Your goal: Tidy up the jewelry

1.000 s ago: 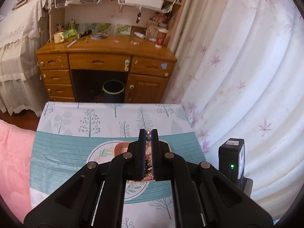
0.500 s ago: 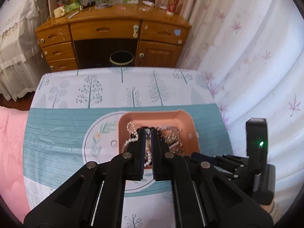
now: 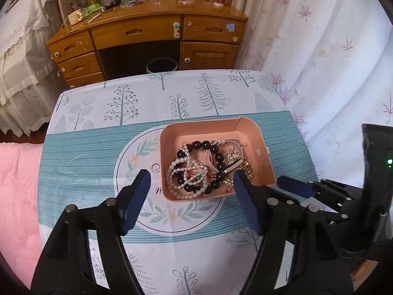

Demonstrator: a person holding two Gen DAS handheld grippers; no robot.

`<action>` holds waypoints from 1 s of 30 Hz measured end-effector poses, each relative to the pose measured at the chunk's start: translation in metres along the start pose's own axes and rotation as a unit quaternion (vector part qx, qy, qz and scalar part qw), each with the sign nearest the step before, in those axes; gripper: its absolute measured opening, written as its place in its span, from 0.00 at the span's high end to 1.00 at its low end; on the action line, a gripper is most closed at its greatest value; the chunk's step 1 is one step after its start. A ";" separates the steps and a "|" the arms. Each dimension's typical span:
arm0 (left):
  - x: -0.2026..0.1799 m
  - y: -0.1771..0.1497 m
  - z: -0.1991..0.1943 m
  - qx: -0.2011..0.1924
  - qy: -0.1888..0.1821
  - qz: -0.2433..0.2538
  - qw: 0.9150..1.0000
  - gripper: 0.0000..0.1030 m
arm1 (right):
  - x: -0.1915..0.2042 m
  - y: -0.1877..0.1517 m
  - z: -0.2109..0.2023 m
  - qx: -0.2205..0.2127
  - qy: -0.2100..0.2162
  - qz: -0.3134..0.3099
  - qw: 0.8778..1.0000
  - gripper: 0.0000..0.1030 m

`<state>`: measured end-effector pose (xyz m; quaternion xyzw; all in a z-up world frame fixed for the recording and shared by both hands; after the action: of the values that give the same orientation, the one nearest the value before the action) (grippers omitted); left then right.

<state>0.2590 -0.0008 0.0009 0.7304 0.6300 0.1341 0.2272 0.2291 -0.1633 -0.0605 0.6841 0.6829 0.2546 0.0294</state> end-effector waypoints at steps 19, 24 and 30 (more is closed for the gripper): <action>0.041 -0.125 -0.017 -0.020 0.041 -0.092 0.995 0.31 | 0.012 -0.094 -0.025 -0.038 -0.037 -0.031 0.998 0.58; 0.040 -0.158 -0.023 -0.036 0.057 -0.100 0.993 0.25 | 0.022 -0.127 -0.040 -0.080 -0.050 -0.039 0.995 0.38; 0.034 -0.192 -0.024 -0.042 0.091 -0.086 0.991 0.25 | 0.026 -0.157 -0.048 -0.097 -0.063 -0.046 0.992 0.38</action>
<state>0.0880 0.0563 -0.0774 0.6480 0.7025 0.2064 0.2098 0.0646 -0.1433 -0.0717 0.6605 0.6828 0.2738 0.1504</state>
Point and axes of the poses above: each gripper's, at about its wrist camera, not at the fingertips, and z roughly the way its jaws point, x to its left, y to its top, the point moved 5 cm from there along z, roughly the way its jaws point
